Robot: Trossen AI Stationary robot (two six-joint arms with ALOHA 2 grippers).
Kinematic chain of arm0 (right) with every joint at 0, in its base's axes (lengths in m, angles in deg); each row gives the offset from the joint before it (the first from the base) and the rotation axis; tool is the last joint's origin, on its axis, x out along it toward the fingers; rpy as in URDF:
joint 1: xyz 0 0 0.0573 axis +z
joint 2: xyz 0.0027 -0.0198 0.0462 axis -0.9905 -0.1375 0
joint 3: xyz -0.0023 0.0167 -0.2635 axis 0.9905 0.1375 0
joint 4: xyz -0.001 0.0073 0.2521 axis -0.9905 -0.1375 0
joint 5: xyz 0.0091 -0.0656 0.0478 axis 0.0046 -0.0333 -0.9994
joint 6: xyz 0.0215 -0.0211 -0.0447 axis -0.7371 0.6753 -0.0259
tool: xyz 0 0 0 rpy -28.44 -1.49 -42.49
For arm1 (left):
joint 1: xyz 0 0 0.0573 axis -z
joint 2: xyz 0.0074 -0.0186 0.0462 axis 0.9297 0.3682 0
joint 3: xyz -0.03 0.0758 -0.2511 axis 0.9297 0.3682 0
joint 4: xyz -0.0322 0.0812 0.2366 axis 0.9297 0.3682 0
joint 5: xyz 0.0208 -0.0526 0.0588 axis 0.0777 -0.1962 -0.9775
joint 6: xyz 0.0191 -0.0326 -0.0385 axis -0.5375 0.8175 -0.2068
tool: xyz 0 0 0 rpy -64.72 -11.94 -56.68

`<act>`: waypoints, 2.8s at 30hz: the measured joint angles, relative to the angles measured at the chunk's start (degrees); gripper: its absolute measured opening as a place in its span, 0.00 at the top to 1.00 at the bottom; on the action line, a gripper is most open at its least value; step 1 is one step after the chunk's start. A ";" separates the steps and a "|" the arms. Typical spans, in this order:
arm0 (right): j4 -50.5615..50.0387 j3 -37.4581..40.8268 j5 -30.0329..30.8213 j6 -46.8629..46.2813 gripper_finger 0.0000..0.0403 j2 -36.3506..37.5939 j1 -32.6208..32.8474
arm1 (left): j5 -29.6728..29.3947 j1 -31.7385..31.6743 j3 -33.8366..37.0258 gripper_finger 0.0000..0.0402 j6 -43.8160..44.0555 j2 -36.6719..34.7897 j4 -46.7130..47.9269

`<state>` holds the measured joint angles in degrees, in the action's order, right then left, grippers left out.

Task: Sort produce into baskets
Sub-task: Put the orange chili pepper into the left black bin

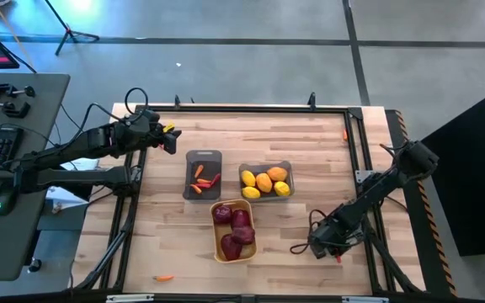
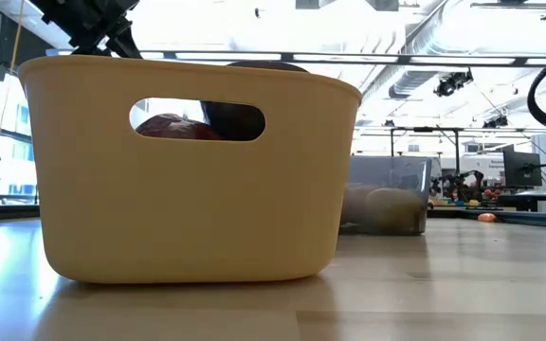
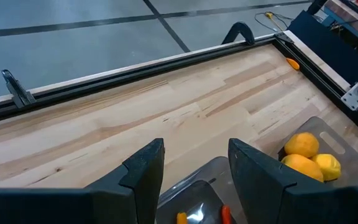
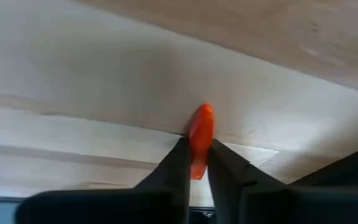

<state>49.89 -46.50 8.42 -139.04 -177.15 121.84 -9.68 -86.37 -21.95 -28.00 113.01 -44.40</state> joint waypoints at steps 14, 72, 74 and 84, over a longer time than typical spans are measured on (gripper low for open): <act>-0.48 -16.64 27.58 39.61 0.99 15.93 -19.52 | 1.00 0.00 0.00 0.58 -0.44 -0.04 -1.21; -2.47 -36.74 12.59 105.70 0.52 -5.22 -56.78 | 0.81 -20.06 7.69 0.59 24.47 28.50 12.07; -2.43 -36.74 10.96 106.69 0.52 -5.18 -56.78 | -1.29 -20.05 10.27 0.59 29.98 28.52 10.13; -3.10 -36.75 10.56 110.94 0.52 -5.20 -57.18 | -7.71 -20.88 16.29 0.59 39.78 29.96 -0.61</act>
<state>46.78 -83.25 18.97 -28.10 -182.34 64.66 -17.39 -107.25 -5.66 11.78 142.98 -45.01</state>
